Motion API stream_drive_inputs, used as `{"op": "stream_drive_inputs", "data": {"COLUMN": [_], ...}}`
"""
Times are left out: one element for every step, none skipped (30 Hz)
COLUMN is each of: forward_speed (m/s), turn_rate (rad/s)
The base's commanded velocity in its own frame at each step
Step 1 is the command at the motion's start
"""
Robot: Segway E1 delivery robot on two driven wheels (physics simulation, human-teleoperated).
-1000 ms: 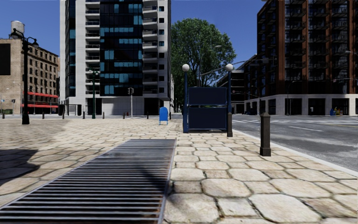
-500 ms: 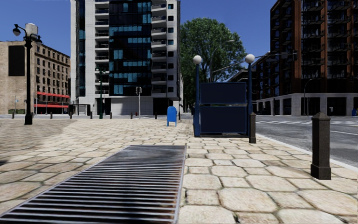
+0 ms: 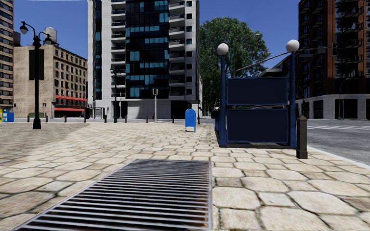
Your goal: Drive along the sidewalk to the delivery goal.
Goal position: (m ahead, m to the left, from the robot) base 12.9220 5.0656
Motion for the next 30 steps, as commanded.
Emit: {"op": "stream_drive_inputs", "data": {"forward_speed": [2.00,2.00,2.00,2.00,2.00,2.00,2.00,2.00,2.00,2.00,2.00,2.00,2.00,2.00,2.00,2.00,2.00,2.00,2.00,2.00,2.00,2.00,2.00,2.00,2.00,2.00,2.00,2.00,2.00,2.00], "turn_rate": [0.28,0.28,0.28,0.28,0.28,0.28,0.28,0.28,0.28,0.28,0.28,0.28,0.28,0.28,0.28,0.28,0.28,0.28,0.28,0.28,0.28,0.28,0.28,0.28,0.28,0.28,0.14,0.02,0.02,0.00]}}
